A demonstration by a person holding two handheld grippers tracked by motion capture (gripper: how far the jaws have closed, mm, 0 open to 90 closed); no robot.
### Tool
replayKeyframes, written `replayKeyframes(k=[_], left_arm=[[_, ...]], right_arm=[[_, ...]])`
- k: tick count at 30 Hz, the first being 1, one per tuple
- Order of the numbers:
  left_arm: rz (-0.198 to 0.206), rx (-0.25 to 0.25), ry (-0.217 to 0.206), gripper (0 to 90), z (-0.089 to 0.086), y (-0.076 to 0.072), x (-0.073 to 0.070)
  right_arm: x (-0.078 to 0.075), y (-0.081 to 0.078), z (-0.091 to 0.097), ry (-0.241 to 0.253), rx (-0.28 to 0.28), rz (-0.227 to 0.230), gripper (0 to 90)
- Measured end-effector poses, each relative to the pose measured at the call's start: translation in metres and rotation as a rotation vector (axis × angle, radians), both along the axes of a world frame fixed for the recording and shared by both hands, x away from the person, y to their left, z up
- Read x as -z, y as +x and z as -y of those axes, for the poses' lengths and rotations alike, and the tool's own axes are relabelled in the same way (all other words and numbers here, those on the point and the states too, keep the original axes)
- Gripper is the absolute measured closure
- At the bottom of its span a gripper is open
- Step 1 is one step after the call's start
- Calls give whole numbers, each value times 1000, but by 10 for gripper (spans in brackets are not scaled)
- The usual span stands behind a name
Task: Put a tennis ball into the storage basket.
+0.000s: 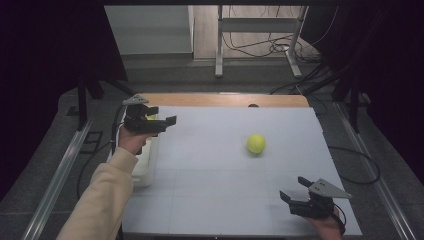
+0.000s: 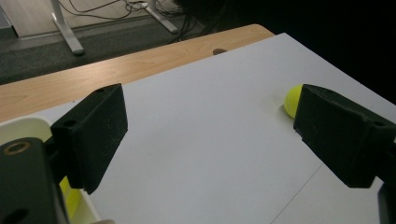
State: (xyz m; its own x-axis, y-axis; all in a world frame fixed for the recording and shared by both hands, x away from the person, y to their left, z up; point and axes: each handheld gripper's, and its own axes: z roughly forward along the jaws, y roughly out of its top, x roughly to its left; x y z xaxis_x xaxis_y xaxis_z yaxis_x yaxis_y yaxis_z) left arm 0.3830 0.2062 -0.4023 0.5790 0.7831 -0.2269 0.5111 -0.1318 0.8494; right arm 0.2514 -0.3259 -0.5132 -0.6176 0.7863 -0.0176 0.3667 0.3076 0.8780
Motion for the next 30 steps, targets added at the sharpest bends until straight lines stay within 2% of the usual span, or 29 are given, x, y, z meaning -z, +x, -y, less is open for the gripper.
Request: replayKeyframes(k=[3, 11, 20, 30], left_arm=[[5, 22, 12, 109, 8, -1, 0], [13, 70, 10, 109, 29, -5, -1], [-1, 111, 21, 109, 53, -2, 5], [-18, 143, 47, 108, 71, 1, 12]], right_arm=[[-1, -2, 3, 16, 4, 5, 142], [-1, -4, 2, 14, -14, 5, 142], [-1, -3, 1, 12, -19, 2, 142], [-1, -2, 1, 10, -19, 6, 143]])
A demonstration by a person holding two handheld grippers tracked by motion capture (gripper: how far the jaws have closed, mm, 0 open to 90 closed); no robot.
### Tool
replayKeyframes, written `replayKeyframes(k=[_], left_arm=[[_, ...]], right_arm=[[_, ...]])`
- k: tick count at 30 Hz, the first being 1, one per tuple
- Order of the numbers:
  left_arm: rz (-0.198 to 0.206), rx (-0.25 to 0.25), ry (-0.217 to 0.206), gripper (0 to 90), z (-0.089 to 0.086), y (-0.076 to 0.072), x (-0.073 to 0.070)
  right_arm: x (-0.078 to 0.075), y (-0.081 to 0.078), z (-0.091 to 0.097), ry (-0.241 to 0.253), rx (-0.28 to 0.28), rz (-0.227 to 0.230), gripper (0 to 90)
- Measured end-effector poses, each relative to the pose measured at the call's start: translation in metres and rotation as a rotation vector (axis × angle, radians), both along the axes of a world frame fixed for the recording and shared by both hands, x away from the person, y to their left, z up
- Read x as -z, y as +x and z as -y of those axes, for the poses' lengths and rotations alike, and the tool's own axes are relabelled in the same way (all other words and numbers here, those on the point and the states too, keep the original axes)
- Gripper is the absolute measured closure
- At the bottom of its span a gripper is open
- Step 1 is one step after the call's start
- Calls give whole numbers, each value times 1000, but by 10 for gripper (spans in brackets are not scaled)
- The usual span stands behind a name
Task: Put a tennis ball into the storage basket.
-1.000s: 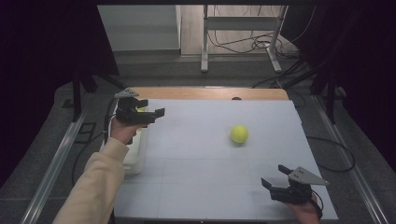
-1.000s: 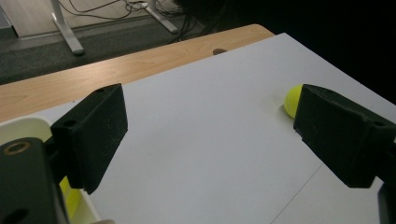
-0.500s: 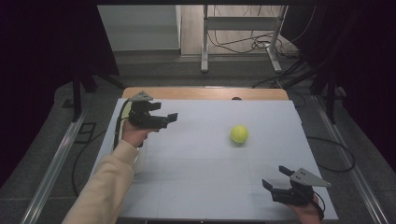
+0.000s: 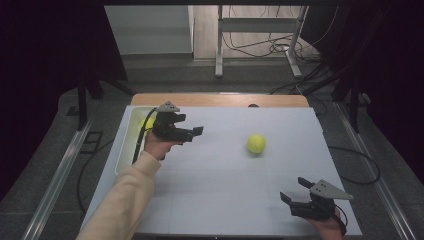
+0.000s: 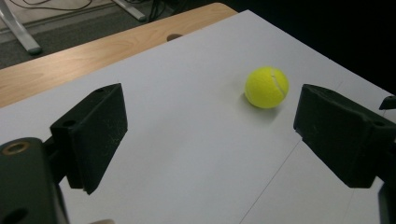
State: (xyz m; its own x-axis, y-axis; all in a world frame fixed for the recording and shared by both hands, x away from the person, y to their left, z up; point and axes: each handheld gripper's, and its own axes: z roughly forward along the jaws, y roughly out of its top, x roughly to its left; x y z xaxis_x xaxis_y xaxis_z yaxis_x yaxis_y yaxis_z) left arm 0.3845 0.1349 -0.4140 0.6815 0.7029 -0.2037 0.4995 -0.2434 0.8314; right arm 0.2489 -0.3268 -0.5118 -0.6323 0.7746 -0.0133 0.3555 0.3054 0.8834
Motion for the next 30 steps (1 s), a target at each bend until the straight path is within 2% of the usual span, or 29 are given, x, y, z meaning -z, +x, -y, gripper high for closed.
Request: replayKeyframes(k=[14, 20, 30], left_arm=[[-7, 49, 34, 106, 36, 4, 10], [-26, 70, 42, 107, 51, 8, 16], [-40, 88, 61, 106, 67, 10, 24]], right_arm=[[0, 1, -1, 2, -2, 0, 143], [0, 3, -3, 5, -8, -2, 142], [1, 6, -7, -5, -23, -5, 143]])
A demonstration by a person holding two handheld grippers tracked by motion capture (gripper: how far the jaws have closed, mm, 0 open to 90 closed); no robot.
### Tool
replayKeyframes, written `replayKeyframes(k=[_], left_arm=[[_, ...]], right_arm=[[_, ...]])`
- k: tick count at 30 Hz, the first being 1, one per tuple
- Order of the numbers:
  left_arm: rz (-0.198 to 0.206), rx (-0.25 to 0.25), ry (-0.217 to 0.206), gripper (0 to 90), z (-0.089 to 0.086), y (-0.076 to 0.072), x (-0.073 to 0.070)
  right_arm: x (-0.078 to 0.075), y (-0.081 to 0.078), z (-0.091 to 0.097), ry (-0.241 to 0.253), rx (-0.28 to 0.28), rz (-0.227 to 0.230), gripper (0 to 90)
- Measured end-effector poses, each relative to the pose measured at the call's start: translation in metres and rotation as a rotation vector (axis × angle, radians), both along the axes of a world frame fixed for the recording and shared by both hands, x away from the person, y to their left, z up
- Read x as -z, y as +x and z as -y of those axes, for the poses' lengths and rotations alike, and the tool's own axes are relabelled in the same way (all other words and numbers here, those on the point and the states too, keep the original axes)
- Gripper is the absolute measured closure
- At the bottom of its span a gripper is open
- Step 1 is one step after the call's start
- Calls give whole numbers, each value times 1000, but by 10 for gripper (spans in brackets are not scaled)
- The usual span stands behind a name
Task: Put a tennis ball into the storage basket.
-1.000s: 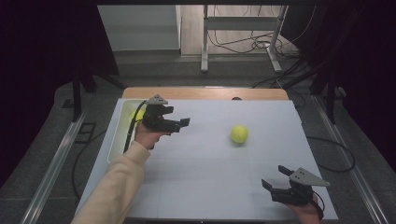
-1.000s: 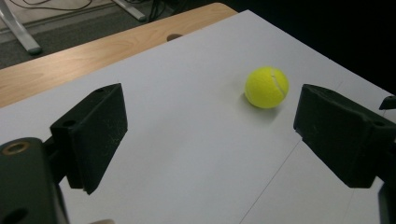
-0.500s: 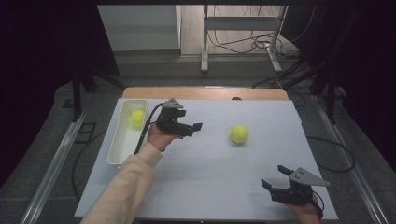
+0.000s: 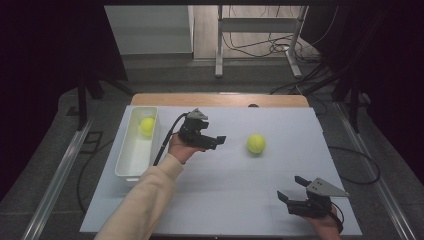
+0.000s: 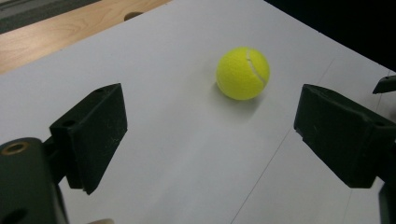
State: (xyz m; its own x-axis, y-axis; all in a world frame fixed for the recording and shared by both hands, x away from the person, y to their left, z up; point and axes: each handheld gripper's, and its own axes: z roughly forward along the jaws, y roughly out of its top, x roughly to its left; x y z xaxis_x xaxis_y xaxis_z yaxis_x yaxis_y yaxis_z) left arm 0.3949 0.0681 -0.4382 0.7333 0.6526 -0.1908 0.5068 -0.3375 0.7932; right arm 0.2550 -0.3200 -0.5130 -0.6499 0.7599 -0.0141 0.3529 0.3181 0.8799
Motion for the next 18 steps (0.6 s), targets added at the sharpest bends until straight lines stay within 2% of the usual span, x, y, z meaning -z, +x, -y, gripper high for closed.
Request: replayKeyframes(k=[18], left_arm=[[-26, 27, 11, 106, 29, 11, 14]], right_arm=[[0, 1, 0, 5, 1, 2, 142]])
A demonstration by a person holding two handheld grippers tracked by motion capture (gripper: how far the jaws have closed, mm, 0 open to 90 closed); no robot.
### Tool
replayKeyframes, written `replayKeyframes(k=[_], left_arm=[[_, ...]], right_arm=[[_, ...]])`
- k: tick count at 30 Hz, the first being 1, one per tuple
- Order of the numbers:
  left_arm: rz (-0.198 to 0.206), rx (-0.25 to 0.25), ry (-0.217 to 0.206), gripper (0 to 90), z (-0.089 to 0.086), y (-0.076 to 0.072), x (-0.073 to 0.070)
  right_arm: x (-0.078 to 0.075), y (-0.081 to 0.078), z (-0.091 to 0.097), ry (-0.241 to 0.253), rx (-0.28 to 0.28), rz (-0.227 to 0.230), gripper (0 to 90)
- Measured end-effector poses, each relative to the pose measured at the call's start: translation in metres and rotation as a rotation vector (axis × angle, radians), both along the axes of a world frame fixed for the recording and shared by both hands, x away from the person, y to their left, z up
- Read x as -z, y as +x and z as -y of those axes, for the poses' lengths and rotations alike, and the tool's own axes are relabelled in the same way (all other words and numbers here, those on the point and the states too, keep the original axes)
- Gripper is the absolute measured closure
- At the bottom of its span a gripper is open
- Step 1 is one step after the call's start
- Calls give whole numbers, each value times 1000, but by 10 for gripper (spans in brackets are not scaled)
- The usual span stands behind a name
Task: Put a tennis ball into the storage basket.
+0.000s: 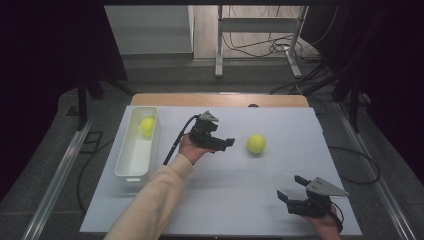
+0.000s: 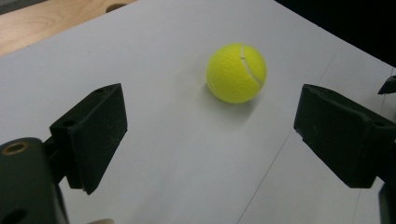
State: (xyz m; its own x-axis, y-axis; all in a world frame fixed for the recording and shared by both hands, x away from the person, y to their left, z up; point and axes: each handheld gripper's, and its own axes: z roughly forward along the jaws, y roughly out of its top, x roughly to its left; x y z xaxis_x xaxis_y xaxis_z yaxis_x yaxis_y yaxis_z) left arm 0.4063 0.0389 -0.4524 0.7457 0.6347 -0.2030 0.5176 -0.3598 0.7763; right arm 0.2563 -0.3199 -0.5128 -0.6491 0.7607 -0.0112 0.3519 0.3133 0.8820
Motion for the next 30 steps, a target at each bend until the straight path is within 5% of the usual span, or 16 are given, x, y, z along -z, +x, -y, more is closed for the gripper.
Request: replayKeyframes(k=[30], left_arm=[[-28, 49, 28, 104, 50, 14, 15]], right_arm=[[0, 1, 0, 9, -3, -2, 142]])
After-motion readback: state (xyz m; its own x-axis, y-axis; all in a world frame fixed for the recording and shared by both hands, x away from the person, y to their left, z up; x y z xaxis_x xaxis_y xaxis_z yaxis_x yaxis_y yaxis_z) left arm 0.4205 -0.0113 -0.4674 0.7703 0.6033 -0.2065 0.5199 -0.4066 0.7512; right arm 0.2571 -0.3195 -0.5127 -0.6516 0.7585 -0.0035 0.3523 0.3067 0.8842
